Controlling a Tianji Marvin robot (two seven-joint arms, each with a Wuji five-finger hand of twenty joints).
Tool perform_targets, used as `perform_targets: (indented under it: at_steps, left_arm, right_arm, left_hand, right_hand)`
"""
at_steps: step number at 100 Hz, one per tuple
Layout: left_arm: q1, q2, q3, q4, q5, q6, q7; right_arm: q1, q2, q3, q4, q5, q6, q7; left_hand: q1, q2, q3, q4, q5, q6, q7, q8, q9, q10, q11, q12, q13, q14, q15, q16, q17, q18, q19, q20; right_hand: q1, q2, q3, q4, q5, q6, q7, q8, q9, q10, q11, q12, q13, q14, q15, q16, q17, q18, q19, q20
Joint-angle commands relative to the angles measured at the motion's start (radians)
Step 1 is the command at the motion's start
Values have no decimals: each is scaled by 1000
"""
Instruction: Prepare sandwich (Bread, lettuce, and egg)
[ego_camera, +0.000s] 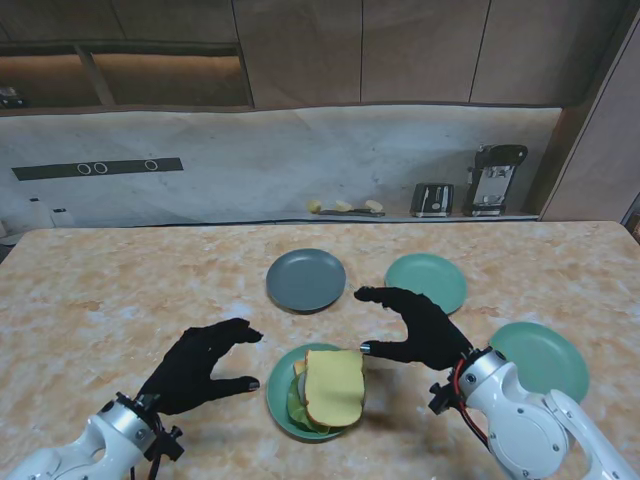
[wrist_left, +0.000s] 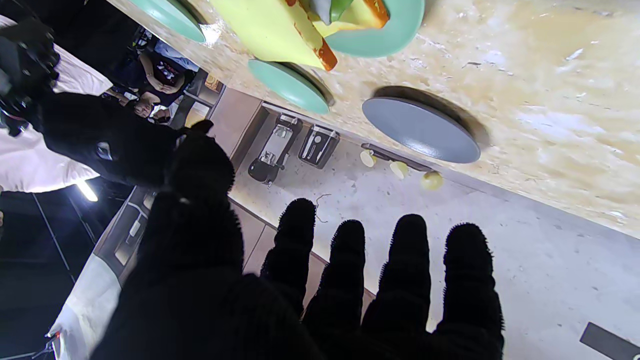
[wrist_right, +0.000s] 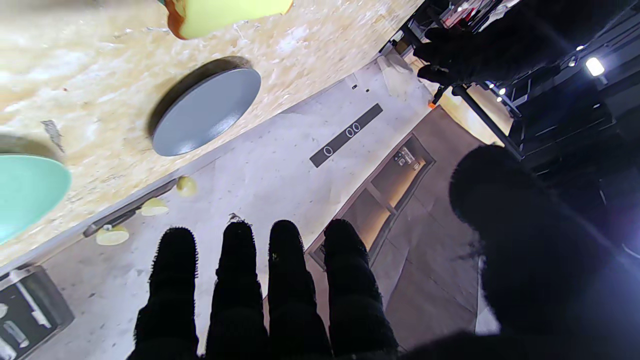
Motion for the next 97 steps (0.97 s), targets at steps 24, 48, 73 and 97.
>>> perform_targets:
  at_steps: [24, 48, 73, 97]
  left_arm:
    - [-7, -7, 16, 19, -22, 2, -1]
    - [-5, -9, 23, 33, -29, 11, 8]
    - [-12, -8, 30, 41, -32, 12, 7]
    - [-23, -7, 34, 46, -34, 12, 1]
  right_arm:
    - [-138, -18, 17, -20, -64, -1, -90]
    - [-181, -23, 26, -19, -98, 9, -127]
    - [-192, -24, 28, -25, -99, 22, -131]
    - [-187, -23, 29, -24, -89, 33, -119]
  left_hand:
    - [-4, 36, -8, -4, -5, 5, -14, -10, 4, 5, 4, -8, 4, 1, 2, -15, -4, -1, 0, -36]
    - [3, 34, -7, -4, 3, 10, -8, -10, 9, 9, 8, -4, 8, 3, 9, -14, -1, -2, 8, -38]
    - [5, 36, -7, -5, 6, 8, -6, -10, 10, 4, 10, -1, 10, 3, 12, -12, -2, -1, 14, -40]
    - [4, 37, -8, -4, 3, 3, -6, -10, 14, 4, 10, 1, 8, 1, 11, -11, -9, 1, 14, -42]
  right_hand:
    - [-29, 9, -18, 28, 12, 16, 8, -7, -22, 4, -4, -12, -11, -8, -13, -20, -30, -2, -20, -22]
    - [-26, 10, -17, 29, 27, 26, 10, -6, -16, 7, 0, -10, -9, -7, -12, -20, -36, 1, -22, -25]
    - [-22, 16, -16, 29, 34, 30, 7, -8, -9, 8, 4, -9, -8, -5, -13, -22, -40, 3, -22, -25]
    - [-24, 24, -19, 29, 34, 31, 3, -10, -5, 7, 6, -8, -8, -7, -13, -22, -48, 5, -26, -26]
